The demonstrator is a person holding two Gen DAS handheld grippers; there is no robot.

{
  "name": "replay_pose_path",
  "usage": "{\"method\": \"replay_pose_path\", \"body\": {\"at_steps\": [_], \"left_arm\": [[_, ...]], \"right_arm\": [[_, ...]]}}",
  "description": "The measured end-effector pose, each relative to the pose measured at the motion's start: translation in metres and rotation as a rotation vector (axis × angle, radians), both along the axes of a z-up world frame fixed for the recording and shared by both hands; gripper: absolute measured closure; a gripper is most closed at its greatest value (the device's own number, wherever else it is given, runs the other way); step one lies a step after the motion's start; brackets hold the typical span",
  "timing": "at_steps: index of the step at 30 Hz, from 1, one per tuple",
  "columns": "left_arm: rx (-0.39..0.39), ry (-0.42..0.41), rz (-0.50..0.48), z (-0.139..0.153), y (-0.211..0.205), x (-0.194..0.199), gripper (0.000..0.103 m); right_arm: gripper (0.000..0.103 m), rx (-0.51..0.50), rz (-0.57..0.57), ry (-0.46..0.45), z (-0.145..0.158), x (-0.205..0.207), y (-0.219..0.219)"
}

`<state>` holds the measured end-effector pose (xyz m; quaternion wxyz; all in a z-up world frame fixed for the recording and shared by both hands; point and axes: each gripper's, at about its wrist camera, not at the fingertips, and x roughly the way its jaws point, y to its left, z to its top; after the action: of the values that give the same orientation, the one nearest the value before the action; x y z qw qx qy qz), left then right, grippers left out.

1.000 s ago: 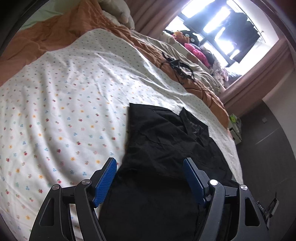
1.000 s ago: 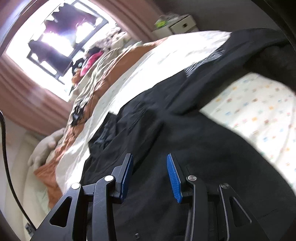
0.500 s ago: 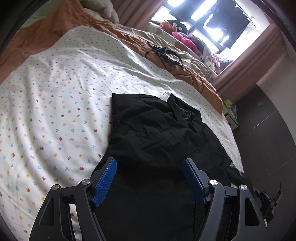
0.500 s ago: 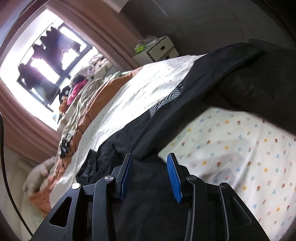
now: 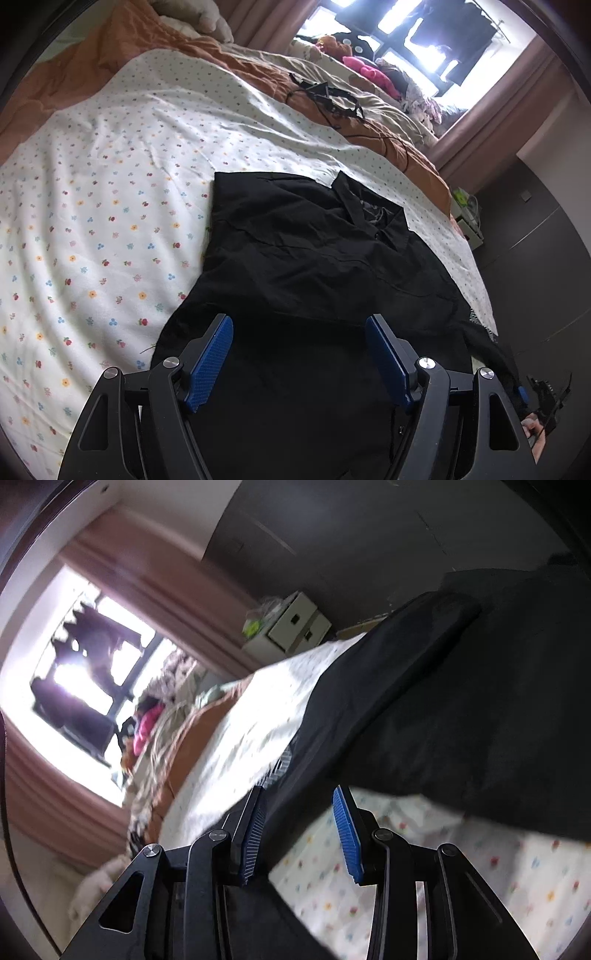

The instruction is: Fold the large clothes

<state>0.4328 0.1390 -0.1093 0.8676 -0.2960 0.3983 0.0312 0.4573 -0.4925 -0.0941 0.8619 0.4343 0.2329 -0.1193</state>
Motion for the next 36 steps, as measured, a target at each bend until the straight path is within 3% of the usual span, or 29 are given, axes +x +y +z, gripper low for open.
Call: {"method": "replay_pose_path", "body": {"at_steps": [9,19,22,23,25,27,32,36], "left_arm": [[0.065,0.032,0.007,-0.014,-0.014,0.010,0.027],[0.072,0.053,-0.006,-0.022,-0.020,0.014,0.028],[0.074,0.045,-0.009,-0.020,-0.018,0.011,0.027],[0.076,0.041,-0.006,-0.019,-0.017,0.010,0.027],[0.068,0.035,0.011,-0.017,-0.012,0.009,0.027],[0.039,0.032,0.021,-0.015,-0.008,0.007,0.027],[0.030,0.009,0.022,-0.006,-0.004,0.002,0.027],[-0.014,-0.013,0.036,0.000,0.005,-0.003,0.027]], "right_arm": [[0.064,0.069,-0.066,-0.016,-0.016,0.004,-0.045],[0.064,0.128,-0.123,-0.003,-0.046,0.018,-0.078],[0.081,0.169,-0.143,-0.014,-0.051,0.023,-0.086],[0.095,0.181,-0.130,-0.038,-0.051,0.023,-0.085],[0.097,0.185,-0.116,-0.091,-0.043,0.019,-0.078],[0.099,0.128,-0.100,-0.135,-0.021,0.014,-0.060],[0.099,0.084,0.032,-0.281,0.033,0.012,-0.004],[0.099,0.038,0.128,-0.343,0.062,0.011,0.044]]}}
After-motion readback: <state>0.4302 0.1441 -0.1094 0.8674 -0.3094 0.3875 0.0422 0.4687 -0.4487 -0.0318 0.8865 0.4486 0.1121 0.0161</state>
